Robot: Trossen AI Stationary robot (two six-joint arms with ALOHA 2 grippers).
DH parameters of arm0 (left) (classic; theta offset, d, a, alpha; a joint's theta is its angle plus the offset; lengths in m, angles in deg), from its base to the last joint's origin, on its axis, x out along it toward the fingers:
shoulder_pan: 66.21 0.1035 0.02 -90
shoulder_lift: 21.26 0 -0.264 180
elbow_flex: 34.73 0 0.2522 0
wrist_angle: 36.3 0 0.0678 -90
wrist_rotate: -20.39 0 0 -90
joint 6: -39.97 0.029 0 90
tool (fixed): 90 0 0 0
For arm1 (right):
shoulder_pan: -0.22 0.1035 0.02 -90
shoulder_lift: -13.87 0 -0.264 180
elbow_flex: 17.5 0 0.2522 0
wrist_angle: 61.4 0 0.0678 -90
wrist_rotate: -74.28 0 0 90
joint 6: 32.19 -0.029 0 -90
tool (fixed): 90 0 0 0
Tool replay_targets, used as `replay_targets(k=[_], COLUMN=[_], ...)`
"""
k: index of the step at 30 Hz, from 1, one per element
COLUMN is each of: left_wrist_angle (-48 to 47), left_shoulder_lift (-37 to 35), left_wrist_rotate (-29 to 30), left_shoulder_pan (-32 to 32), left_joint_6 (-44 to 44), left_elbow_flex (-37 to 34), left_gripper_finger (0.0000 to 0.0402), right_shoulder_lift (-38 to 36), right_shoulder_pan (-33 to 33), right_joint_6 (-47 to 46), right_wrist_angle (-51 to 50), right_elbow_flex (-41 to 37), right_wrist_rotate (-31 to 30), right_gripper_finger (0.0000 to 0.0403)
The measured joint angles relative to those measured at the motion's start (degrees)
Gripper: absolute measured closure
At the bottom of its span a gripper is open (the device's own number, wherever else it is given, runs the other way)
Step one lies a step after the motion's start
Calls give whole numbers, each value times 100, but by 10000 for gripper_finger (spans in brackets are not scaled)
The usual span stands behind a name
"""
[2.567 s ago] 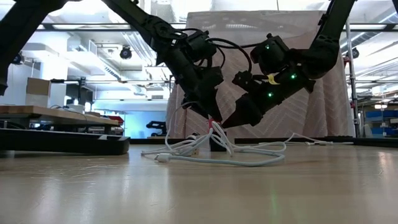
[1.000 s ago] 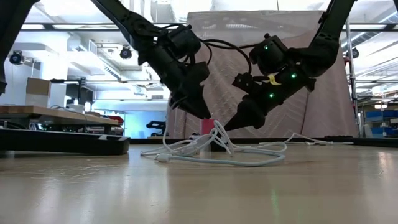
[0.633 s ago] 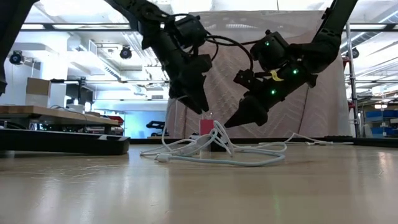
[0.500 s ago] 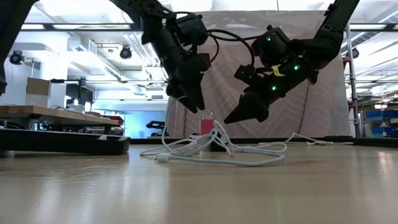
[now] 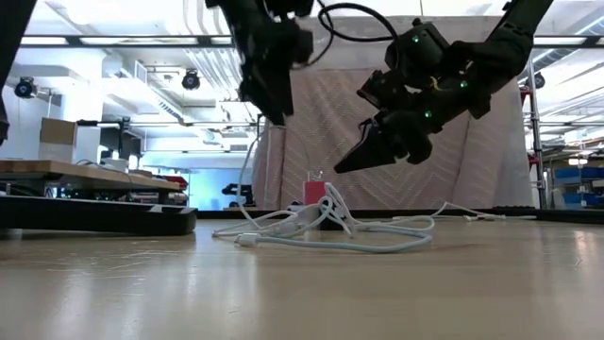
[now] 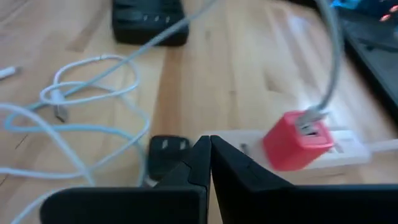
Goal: Insert USB
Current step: Insert the white bottom charger cable to the black charger adapter
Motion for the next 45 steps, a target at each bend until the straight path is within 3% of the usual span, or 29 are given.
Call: replay_targets(k=[5,9,14,19,24,26,38,45], left_wrist_angle=[75,904,2614,4622,5650,5648,5671,5760], left_shoulder_lift=[-411,-943,-1789,-2360,-2613,-2663,-2848,-2858], left_wrist_rotate=[246,682,659,451,453,465,465,465], left_shoulder_pan=[-507,-932,-1160,-1114,-1015,-997,-986,-985], left_joint_6=[-218,-350,-364,-122,113,198,423,416], left_elbow_flex=[-213,-953,-2497,-3898,-4681,-4866,-5010,-4986], left_gripper_finger=[159,171,191,215,236,243,278,291], right_shoulder_lift=[181,238,322,838,1278,1386,1383,903], right_shoulder_pan=[161,200,262,264,266,302,325,388], right_joint_6=[-498,-624,-706,-929,-1062,-1176,-1302,-1146], right_wrist_angle=[33,44,59,33,158,123,303,-185], right_elbow_flex=[45,72,141,272,424,418,481,470], right_wrist_rotate=[608,160,-12,-188,-398,-376,-439,-437], right_gripper_finger=[342,267,194,159,169,182,272,272])
